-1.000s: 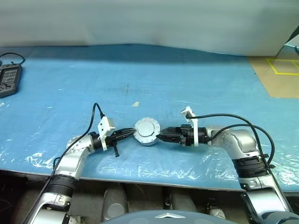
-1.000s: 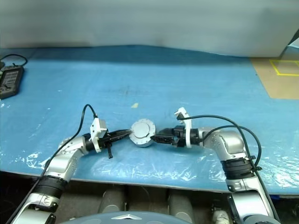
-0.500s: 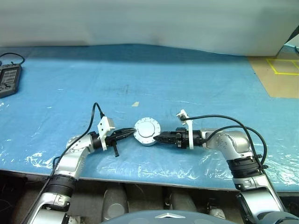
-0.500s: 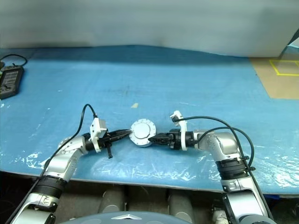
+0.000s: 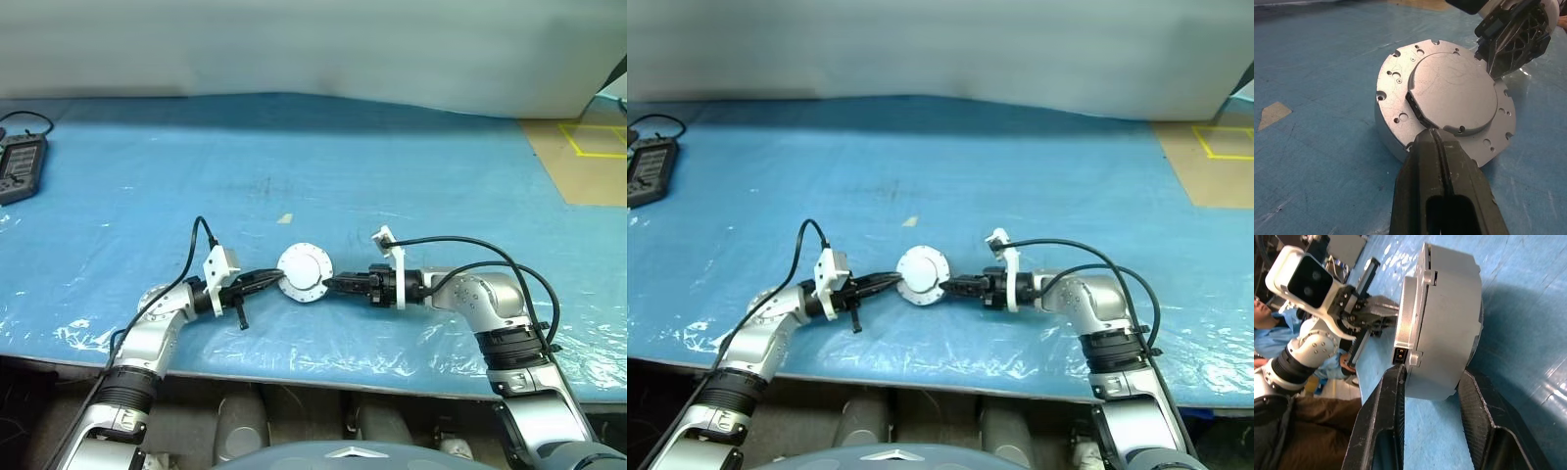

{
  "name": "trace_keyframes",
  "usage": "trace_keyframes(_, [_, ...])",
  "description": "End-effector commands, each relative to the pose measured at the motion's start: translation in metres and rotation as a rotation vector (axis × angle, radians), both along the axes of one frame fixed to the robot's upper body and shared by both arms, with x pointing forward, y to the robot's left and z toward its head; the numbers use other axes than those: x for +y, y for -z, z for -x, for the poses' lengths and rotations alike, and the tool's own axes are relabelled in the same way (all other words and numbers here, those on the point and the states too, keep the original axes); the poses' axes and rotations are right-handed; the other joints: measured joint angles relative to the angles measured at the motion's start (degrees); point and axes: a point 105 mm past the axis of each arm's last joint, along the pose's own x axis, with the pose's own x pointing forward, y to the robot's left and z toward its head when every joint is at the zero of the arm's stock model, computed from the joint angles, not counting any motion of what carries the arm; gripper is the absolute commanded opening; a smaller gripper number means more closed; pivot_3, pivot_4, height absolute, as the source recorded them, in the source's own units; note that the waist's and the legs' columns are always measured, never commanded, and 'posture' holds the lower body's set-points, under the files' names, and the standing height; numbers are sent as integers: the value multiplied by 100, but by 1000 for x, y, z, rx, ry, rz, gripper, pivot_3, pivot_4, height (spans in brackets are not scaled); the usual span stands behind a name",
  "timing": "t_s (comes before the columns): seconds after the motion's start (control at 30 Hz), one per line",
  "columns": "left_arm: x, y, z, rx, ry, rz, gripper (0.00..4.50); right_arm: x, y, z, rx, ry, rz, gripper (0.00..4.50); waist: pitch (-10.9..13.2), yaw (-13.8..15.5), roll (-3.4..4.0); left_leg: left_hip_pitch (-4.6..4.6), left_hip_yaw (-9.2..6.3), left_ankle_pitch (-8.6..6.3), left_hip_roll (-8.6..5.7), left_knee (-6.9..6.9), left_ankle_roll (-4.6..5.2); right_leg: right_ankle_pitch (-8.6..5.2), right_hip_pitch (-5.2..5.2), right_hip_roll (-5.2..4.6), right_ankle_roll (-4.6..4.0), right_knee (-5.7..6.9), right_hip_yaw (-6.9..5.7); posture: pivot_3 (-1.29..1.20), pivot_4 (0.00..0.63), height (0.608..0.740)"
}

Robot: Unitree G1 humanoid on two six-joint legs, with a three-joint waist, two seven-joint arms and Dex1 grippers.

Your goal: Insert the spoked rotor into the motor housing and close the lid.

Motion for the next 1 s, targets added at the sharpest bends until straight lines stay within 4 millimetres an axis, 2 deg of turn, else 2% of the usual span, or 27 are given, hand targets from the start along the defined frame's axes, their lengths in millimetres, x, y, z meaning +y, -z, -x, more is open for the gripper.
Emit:
trace_keyframes(0.03, [2,0,-8,18,-81,43,0,-3,-11,-15,-39,68,-34,1157,0,0,0,0,0,0,-1,0,0,0,0,-1,0,0,0,0,150,740])
trace_keyframes(0.13, [9,-11,-23,21,-189,122,0,-4,-18,-25,-36,117,-79,1157,0,-7,0,-2,0,0,-3,2,0,0,-1,-5,0,3,0,0,150,740])
trace_keyframes(0.3, [19,-8,-38,91,-327,154,0,-8,-31,-36,-18,177,-166,1157,0,-34,0,-14,-1,2,-1,0,-3,0,-10,1,0,1,-2,0,150,740])
trace_keyframes(0.5, [28,-22,-53,210,-476,345,0,-14,-63,-52,-28,251,-345,1157,3,-42,-1,-40,-1,3,1,0,-4,1,-33,4,0,2,-11,0,150,740])
trace_keyframes(0.6, [21,-39,-52,276,-425,494,565,-14,-76,-55,-53,262,-391,1154,3,-42,-1,-41,-2,3,3,0,-5,1,-34,6,0,3,-11,0,150,740])
trace_keyframes(0.77, [8,-61,-46,387,-313,678,2260,-10,-94,-56,-99,246,-450,1154,4,-31,-2,-41,-2,3,2,1,-5,1,-33,5,-1,3,-13,0,150,740])
trace_keyframes(0.97, [-5,-79,-32,506,-159,826,4335,2,-98,-50,-100,188,-461,1154,6,-36,-2,-43,-2,3,2,0,-5,1,-34,6,-1,1,-14,0,150,740])
trace_keyframes(1.0, [-6,-81,-30,525,-142,850,4470,4,-99,-48,-101,178,-459,1154,6,-36,-2,-43,-2,3,2,0,-5,1,-34,6,-1,1,-14,0,150,740])
